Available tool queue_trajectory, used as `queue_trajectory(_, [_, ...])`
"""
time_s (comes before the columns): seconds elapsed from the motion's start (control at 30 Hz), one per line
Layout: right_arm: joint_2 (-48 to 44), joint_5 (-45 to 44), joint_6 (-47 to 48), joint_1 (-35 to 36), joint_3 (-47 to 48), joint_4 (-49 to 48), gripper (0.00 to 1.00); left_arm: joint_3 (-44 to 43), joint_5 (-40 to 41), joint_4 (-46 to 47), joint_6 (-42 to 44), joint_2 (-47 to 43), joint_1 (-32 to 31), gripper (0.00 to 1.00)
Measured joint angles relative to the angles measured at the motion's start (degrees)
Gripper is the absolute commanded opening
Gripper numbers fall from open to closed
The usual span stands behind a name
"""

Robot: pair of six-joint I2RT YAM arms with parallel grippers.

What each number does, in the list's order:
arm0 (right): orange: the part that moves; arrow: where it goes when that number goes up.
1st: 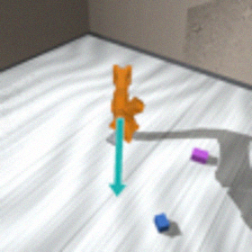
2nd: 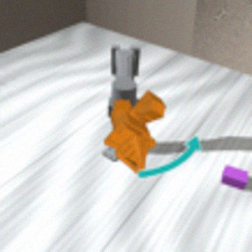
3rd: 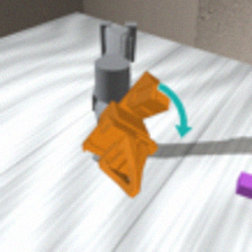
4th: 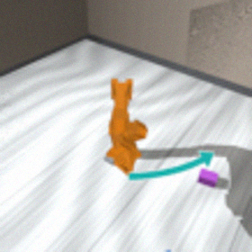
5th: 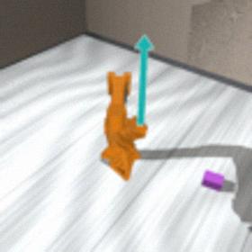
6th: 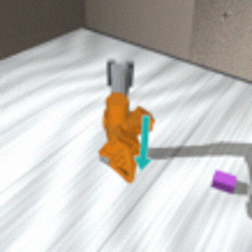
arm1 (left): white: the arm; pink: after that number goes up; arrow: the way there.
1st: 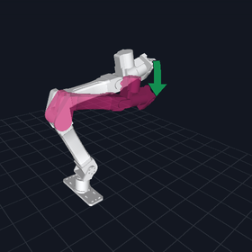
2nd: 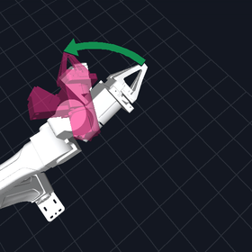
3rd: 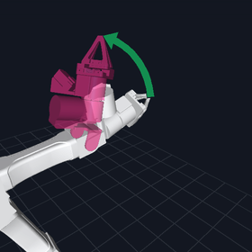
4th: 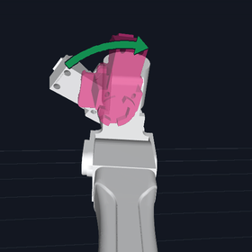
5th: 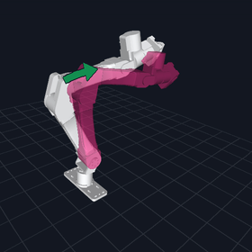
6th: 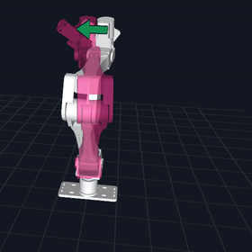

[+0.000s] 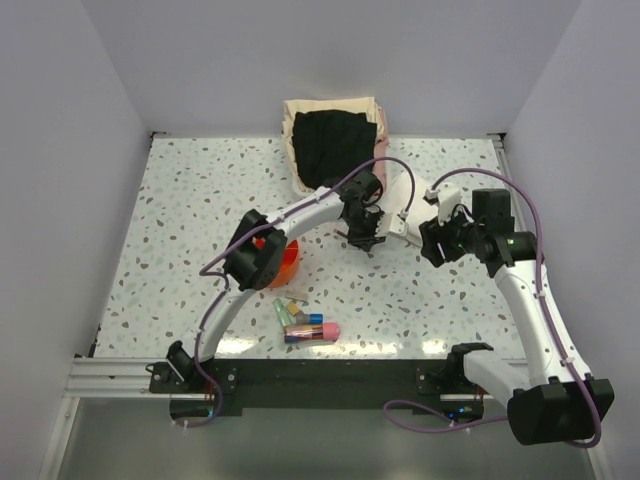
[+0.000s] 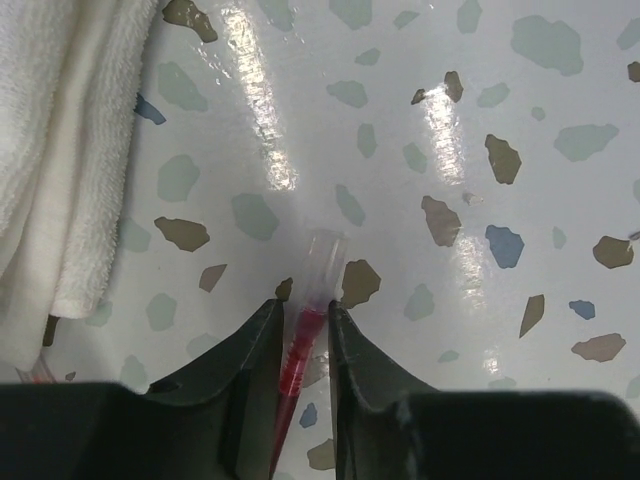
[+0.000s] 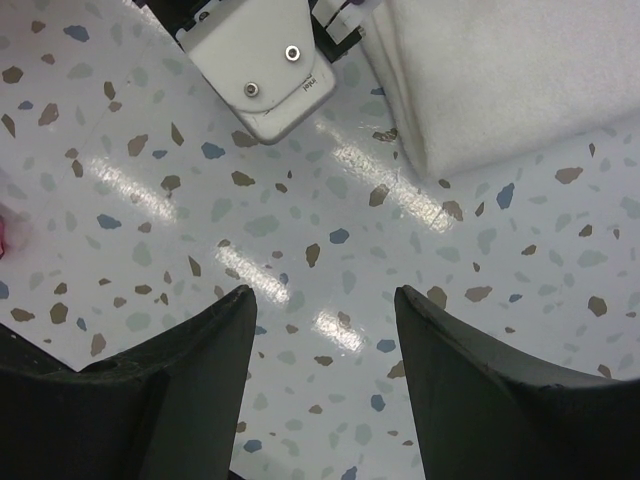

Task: Sort the stationery into containers
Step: Pick up the pen from the center of the board, then place the pen in the storage box.

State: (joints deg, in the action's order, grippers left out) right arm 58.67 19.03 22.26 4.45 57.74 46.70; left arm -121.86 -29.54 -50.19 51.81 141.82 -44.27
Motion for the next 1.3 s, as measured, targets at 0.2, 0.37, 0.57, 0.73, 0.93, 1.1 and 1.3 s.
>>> queue_trajectory(0.2, [-0.3,0.0,-0.1,0.0,0.0,0.0,0.62,0.2,0.8,0.7,-1.4,-0.2,-0.2,0.01])
queue_trajectory(0.37, [-0.3,-0.1,-0.1,0.0,0.1,0.1,0.62,5.3,0.2,0.6,-1.3,-3.8,-0.2,0.00])
queue_trajectory(0.57, [0.0,-0.6,0.0,-0.1,2.4,1.2,0.62,17.0,-6.9,-2.5,-1.9,-14.1,0.7,0.00])
queue_trajectory(0.73, [1.2,-1.8,0.3,-0.3,5.4,1.9,0.62,26.4,-19.0,9.5,-9.1,-30.6,5.7,0.00])
queue_trajectory(0.93, [3.5,-2.9,0.3,-0.4,6.7,2.3,0.62,39.6,-29.6,32.1,-23.5,-47.7,17.0,0.00])
queue_trajectory(1.1, [5.5,-3.5,0.3,-0.7,8.1,3.4,0.61,52.5,-35.8,50.1,-37.1,-50.5,24.3,0.00])
queue_trajectory(1.3, [8.1,-4.7,0.5,-0.7,12.1,5.3,0.61,61.5,-38.6,63.7,-48.3,-49.5,29.0,0.00])
